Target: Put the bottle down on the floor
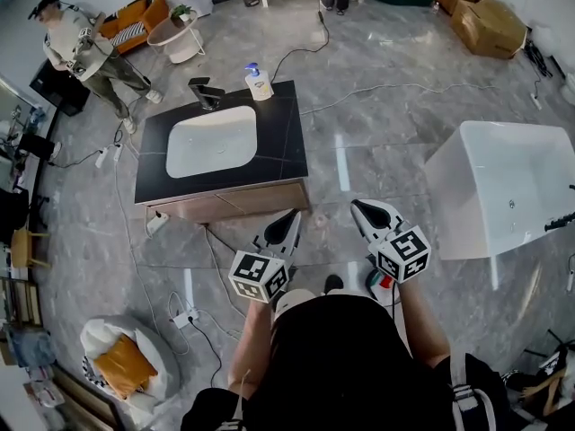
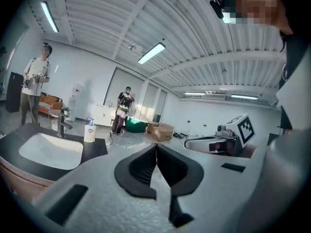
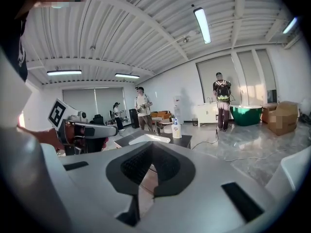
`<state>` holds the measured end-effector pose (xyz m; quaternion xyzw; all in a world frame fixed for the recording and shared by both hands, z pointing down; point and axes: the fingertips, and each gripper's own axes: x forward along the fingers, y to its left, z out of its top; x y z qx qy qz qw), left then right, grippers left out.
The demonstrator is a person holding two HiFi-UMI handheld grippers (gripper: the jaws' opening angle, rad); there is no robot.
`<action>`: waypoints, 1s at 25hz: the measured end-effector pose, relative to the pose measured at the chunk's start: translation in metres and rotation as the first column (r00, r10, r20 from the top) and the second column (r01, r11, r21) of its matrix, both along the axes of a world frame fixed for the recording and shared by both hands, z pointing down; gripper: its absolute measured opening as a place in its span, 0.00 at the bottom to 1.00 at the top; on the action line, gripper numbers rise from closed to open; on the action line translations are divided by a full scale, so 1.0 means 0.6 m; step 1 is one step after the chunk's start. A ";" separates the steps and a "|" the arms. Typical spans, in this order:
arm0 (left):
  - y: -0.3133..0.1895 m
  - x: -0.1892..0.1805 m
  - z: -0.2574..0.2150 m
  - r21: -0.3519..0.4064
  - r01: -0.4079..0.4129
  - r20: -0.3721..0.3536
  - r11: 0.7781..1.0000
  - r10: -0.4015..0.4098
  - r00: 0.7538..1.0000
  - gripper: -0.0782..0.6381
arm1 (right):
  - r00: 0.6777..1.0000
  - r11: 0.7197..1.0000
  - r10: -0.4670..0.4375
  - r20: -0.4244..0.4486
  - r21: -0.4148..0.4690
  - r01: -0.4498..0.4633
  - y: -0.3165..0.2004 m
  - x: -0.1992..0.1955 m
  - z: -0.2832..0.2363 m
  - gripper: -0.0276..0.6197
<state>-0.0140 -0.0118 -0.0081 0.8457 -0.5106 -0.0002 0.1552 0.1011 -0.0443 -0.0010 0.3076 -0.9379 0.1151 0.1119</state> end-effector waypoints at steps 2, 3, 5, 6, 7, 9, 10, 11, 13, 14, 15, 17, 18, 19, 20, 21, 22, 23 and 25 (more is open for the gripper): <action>0.004 -0.007 -0.020 0.017 0.006 -0.002 1.000 -0.006 1.000 0.13 | 1.000 1.000 -0.002 0.018 0.011 0.001 0.002 -0.001 -0.019 0.05; 0.007 -0.011 -0.030 0.026 0.013 -0.005 1.000 -0.012 1.000 0.13 | 1.000 1.000 -0.001 0.026 0.019 0.001 0.004 -0.001 -0.029 0.05; 0.011 -0.018 -0.044 0.041 0.027 -0.008 0.999 -0.026 1.000 0.13 | 0.999 0.999 -0.001 0.035 0.036 0.000 0.008 0.002 -0.045 0.05; 0.014 -0.021 -0.049 0.045 0.031 -0.006 0.999 -0.031 1.000 0.13 | 0.999 0.999 -0.002 0.033 0.045 0.000 0.011 0.003 -0.051 0.05; 0.017 -0.023 -0.052 0.048 0.035 -0.001 0.998 -0.035 0.999 0.14 | 1.000 0.999 -0.003 0.028 0.053 0.001 0.014 0.005 -0.056 0.05; 0.023 -0.031 -0.059 0.055 0.041 0.014 0.998 -0.042 0.999 0.13 | 1.000 0.998 -0.003 0.023 0.064 0.002 0.017 0.008 -0.065 0.05; 0.026 -0.035 -0.064 0.060 0.044 0.021 0.997 -0.046 0.999 0.13 | 1.000 0.998 -0.004 0.025 0.067 0.002 0.019 0.008 -0.068 0.05; 0.028 -0.038 -0.068 0.065 0.047 0.027 0.997 -0.049 0.998 0.13 | 1.000 0.998 -0.005 0.025 0.071 0.003 0.021 0.009 -0.071 0.05; 0.034 -0.043 -0.073 0.074 0.053 0.037 0.996 -0.056 0.998 0.13 | 1.000 0.997 -0.004 0.023 0.078 0.002 0.025 0.011 -0.073 0.05; 0.037 -0.044 -0.075 0.077 0.055 0.041 0.995 -0.059 0.997 0.13 | 1.000 0.997 0.000 0.023 0.082 -0.001 0.027 0.014 -0.074 0.05; 0.039 -0.045 -0.076 0.079 0.058 0.044 0.995 -0.062 0.997 0.13 | 1.000 0.996 0.004 0.023 0.085 -0.006 0.029 0.016 -0.075 0.05; 0.042 -0.046 -0.075 0.080 0.062 0.044 0.995 -0.065 0.997 0.13 | 1.000 0.996 0.010 0.026 0.086 -0.012 0.032 0.019 -0.074 0.05; 0.044 -0.047 -0.074 0.079 0.062 0.045 0.995 -0.066 0.997 0.13 | 1.000 0.996 0.011 0.026 0.084 -0.013 0.034 0.020 -0.072 0.05; 0.045 -0.047 -0.072 0.076 0.062 0.046 0.995 -0.066 0.997 0.13 | 1.000 0.997 0.012 0.025 0.081 -0.014 0.035 0.021 -0.069 0.05; 0.046 -0.047 -0.071 0.074 0.063 0.048 0.995 -0.066 0.997 0.13 | 1.000 0.997 0.013 0.025 0.077 -0.015 0.037 0.021 -0.066 0.05; 0.046 -0.047 -0.070 0.073 0.063 0.050 0.995 -0.067 0.997 0.13 | 1.000 0.997 0.013 0.025 0.074 -0.015 0.038 0.022 -0.063 0.05; 0.046 -0.047 -0.068 0.071 0.063 0.049 0.995 -0.067 0.997 0.14 | 1.000 0.997 0.014 0.025 0.073 -0.016 0.040 0.022 -0.061 0.05; 0.046 -0.046 -0.067 0.069 0.064 0.048 0.996 -0.067 0.997 0.13 | 1.000 0.997 0.015 0.026 0.073 -0.017 0.040 0.023 -0.060 0.05; 0.047 -0.045 -0.065 0.065 0.062 0.046 0.996 -0.065 0.997 0.13 | 0.999 0.997 0.018 0.029 0.073 -0.020 0.042 0.026 -0.059 0.05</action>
